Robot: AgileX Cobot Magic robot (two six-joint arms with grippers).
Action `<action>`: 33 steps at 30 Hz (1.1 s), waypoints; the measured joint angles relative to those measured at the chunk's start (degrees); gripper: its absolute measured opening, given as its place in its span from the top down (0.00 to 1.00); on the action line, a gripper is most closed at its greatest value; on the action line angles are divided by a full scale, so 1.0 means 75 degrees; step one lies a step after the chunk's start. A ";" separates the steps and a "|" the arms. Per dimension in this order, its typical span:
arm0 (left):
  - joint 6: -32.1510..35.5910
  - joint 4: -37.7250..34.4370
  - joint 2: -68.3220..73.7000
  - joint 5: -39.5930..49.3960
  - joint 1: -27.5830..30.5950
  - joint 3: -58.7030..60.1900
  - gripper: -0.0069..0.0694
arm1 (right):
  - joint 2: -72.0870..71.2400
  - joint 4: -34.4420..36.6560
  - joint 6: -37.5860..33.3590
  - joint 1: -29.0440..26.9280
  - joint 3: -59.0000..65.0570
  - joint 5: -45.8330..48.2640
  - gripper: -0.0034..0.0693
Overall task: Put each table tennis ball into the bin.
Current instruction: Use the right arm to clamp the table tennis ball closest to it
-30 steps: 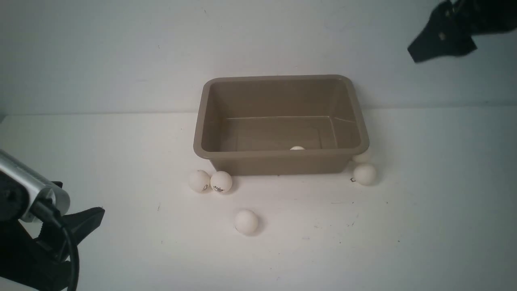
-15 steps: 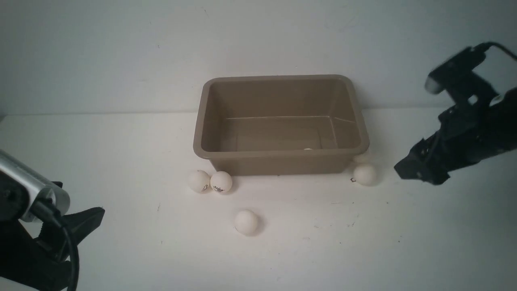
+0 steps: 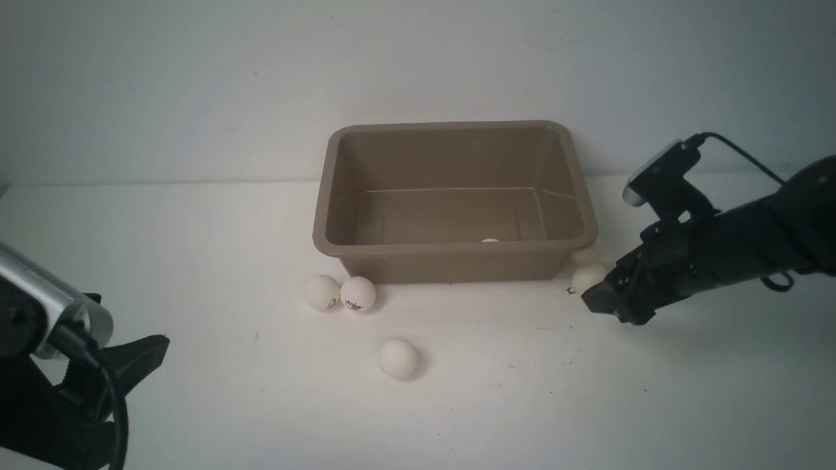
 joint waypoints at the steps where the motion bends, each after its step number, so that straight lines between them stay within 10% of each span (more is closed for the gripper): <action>1: 0.0000 0.0000 0.0000 0.0000 0.0000 0.0000 0.32 | 0.0109 0.0232 -0.0214 0.0000 0.0000 -0.0083 0.26; 33: 0.0000 0.0000 0.0000 0.0002 0.0000 0.0000 0.32 | 0.1142 0.4182 -0.2607 0.0000 -0.0079 -0.0868 0.32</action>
